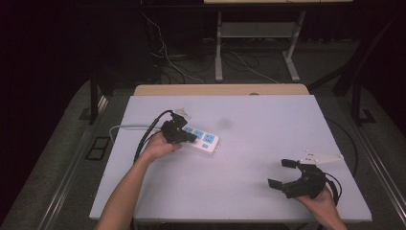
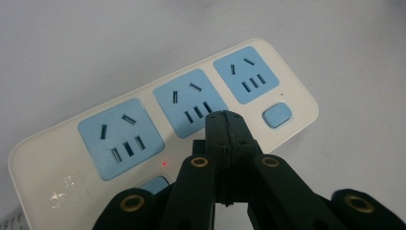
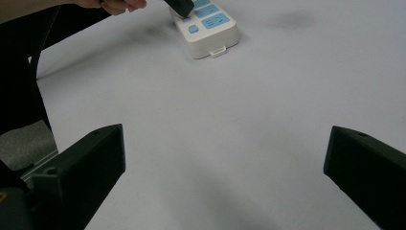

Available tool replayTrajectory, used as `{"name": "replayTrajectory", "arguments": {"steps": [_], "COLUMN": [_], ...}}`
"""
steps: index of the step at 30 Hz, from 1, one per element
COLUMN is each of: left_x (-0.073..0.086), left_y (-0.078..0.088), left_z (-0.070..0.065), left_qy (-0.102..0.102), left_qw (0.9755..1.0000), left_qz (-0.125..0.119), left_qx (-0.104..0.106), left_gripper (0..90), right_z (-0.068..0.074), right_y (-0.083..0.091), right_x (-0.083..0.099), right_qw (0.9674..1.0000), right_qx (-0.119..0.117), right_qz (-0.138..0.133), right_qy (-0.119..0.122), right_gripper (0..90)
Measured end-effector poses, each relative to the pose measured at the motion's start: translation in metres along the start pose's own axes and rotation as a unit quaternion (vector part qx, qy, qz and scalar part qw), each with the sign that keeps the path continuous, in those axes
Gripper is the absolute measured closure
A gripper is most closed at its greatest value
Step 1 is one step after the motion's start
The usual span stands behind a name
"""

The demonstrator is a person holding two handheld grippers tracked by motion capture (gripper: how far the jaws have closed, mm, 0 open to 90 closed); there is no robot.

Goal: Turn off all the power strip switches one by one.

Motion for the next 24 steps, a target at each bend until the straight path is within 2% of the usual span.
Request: {"name": "replayTrajectory", "arguments": {"steps": [24], "left_x": [0.0004], "left_y": [-0.0012], "left_z": [0.0019], "left_qy": [0.003], "left_qw": [0.9999], "left_qz": [-0.006], "left_qx": [0.01], "left_gripper": [89.6], "right_z": [-0.0007], "right_y": [-0.0007], "right_x": [0.0005], "right_qw": [1.0], "right_qx": [0.002], "right_qz": [0.002], "right_qy": [-0.001], "right_gripper": [0.4]}}
Point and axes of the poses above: each handheld gripper's, and its own axes: y roughly backward along the jaws, x roughly out of its underside, z roughly to its left, the point moved 5 cm from there along -y, roughly forward along the jaws, and after that the axes turned 8 degrees about z, right-handed, at the moved point
